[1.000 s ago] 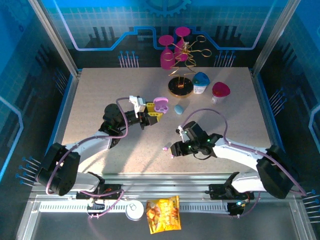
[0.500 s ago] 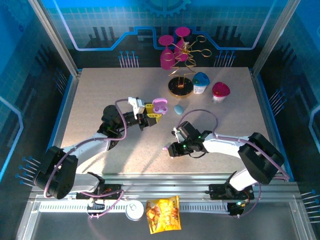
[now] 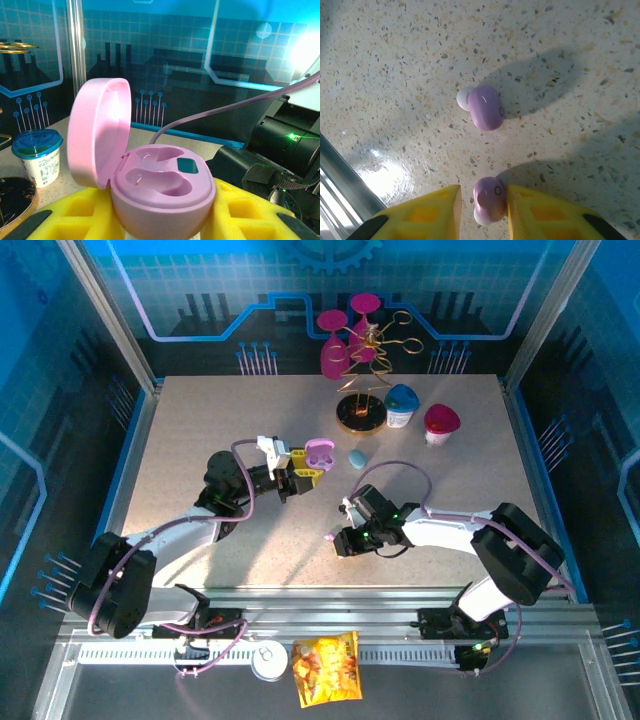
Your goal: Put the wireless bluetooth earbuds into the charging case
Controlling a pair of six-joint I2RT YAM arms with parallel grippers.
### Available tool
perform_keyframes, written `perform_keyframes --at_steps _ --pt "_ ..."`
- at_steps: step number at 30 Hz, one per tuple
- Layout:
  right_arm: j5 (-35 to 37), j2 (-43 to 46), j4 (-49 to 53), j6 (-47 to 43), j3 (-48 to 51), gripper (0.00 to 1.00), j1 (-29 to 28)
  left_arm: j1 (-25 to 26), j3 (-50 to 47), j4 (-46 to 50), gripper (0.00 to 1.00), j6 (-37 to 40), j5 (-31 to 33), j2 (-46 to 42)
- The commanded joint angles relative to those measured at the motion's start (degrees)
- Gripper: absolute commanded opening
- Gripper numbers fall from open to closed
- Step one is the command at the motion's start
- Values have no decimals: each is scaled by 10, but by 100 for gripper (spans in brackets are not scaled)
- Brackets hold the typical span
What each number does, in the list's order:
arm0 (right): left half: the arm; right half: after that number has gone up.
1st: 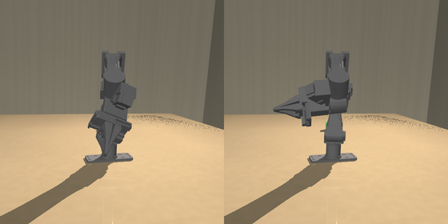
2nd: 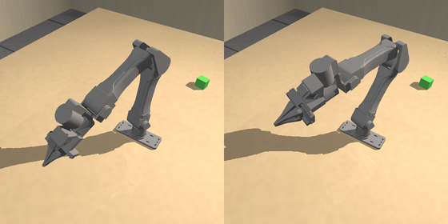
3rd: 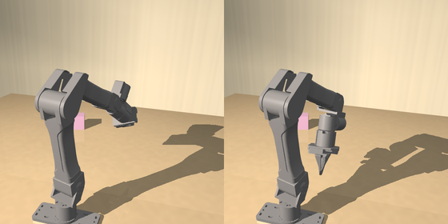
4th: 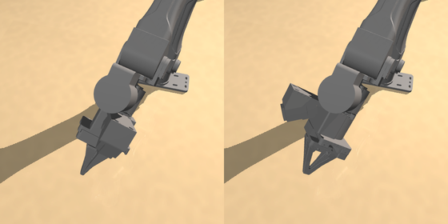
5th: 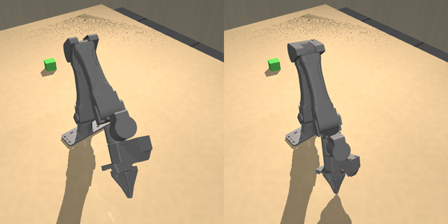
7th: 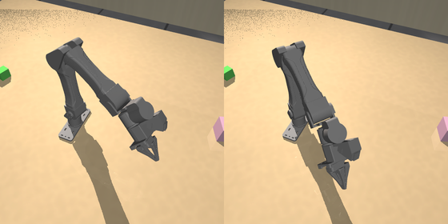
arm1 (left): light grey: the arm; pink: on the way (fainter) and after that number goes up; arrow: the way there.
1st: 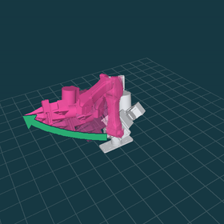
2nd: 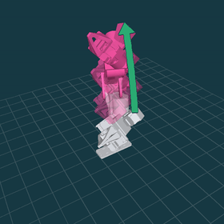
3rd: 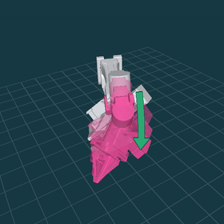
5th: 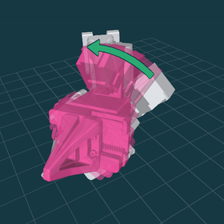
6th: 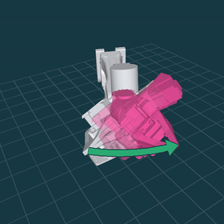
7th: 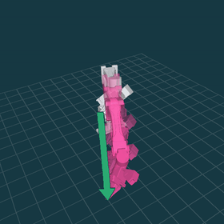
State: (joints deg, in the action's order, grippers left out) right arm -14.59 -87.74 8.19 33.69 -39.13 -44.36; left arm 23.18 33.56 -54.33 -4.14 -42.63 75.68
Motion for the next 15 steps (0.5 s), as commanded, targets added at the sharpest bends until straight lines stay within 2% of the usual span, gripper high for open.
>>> perform_keyframes --at_steps 1,15 --pt "-9 -6 -6 2 -7 28 -9 -3 -5 -12 29 11 5 -11" --pt "-11 -38 -1 -5 -10 26 -16 -3 -11 -12 29 12 9 -17"
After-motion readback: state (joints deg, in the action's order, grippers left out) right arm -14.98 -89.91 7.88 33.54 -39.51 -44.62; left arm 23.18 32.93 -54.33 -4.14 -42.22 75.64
